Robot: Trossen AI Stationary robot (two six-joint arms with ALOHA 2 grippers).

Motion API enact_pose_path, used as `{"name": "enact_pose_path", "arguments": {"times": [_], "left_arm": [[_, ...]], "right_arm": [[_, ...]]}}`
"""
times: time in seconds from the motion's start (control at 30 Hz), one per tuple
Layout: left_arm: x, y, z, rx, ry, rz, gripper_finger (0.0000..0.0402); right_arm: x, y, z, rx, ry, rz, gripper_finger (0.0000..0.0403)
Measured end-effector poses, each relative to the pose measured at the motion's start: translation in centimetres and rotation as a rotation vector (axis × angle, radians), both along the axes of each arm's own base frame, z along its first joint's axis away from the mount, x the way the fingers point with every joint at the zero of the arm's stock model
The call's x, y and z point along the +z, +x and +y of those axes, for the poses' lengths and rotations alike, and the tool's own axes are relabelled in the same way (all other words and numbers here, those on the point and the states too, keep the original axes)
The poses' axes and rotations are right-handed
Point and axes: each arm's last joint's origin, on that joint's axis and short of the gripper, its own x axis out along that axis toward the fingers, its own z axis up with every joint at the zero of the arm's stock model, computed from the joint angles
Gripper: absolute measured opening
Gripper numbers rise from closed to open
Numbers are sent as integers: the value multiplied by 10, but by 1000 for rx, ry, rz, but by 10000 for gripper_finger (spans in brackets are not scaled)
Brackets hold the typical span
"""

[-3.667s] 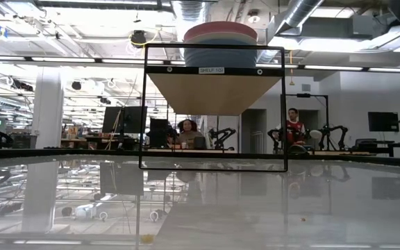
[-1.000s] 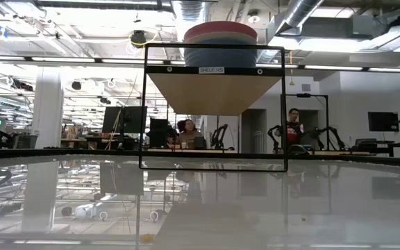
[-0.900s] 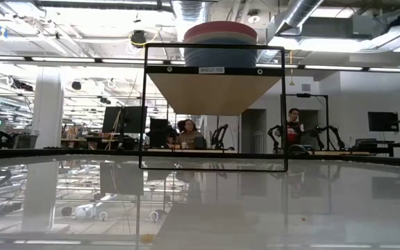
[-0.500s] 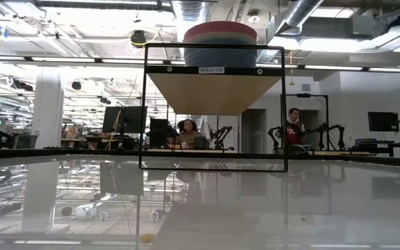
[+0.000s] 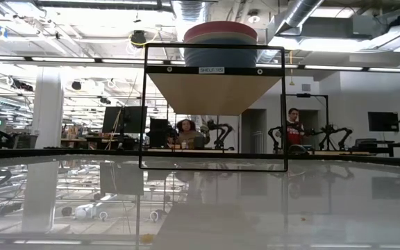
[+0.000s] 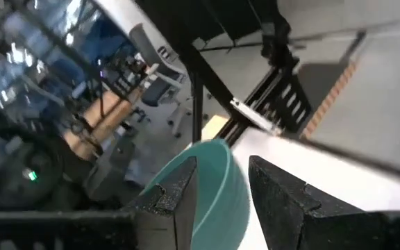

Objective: Place and stack bowls onto a shelf
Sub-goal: Stack the dark green bowl on top of the light pink bowl on the shelf

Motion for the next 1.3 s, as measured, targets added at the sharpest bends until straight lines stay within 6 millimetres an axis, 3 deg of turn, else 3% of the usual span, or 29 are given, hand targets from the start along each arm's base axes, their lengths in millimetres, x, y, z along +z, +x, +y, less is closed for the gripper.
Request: {"name": "enact_pose_path", "arguments": {"times": [0.17, 0.37, 0.57, 0.97, 1.13, 1.3], "left_arm": [[0, 2, 6, 69, -113, 46, 119], [-4, 1, 7, 68, 97, 9, 119], [-27, 14, 7, 101, 152, 116, 122], [-29, 17, 1, 134, 241, 77, 211], [-39, 14, 2, 103, 321, 157, 219], [-45, 12, 3, 93, 345, 212, 216]], "right_arm": [[0, -1, 3, 62, -79, -18, 23], [-1, 1, 15, 193, -102, -50, 23], [-5, 6, 12, 225, -115, -48, 23], [-9, 12, 5, 293, -109, -51, 23], [-27, 25, 6, 386, -83, 21, 23], [-30, 27, 6, 541, -72, -2, 23]]}}
